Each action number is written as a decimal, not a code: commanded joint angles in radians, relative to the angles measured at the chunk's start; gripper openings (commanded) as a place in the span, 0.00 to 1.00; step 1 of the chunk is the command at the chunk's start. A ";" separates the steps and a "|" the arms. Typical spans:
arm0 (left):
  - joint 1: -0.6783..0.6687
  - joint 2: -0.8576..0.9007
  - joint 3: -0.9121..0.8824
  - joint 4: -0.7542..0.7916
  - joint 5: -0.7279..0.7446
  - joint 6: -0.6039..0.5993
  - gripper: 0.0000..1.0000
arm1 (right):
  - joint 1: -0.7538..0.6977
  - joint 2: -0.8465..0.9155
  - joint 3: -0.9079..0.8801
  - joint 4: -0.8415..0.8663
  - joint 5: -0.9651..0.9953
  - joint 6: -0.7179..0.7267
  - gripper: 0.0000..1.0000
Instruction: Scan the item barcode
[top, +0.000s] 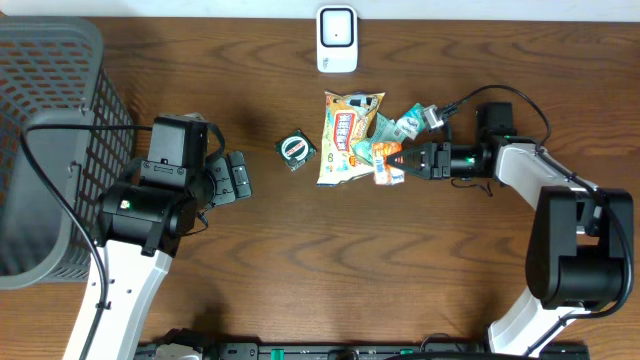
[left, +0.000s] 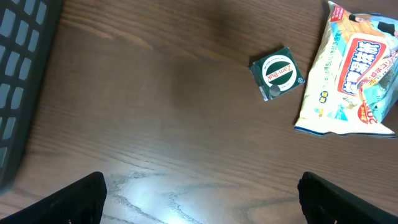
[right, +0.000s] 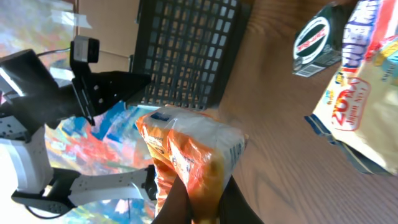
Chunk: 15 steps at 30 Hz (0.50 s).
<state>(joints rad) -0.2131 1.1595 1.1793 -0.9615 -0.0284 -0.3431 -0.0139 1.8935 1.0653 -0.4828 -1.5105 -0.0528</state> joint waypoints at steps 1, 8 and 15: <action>0.002 0.004 0.009 0.000 0.002 -0.009 0.98 | 0.014 0.008 0.015 0.009 -0.051 -0.023 0.01; 0.002 0.004 0.009 0.000 0.002 -0.009 0.98 | 0.033 0.008 0.015 0.030 -0.051 -0.024 0.01; 0.002 0.004 0.009 0.000 0.002 -0.009 0.98 | 0.079 0.008 0.015 0.100 -0.050 -0.023 0.01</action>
<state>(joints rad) -0.2131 1.1595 1.1793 -0.9615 -0.0284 -0.3431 0.0406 1.8935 1.0657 -0.3985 -1.5276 -0.0601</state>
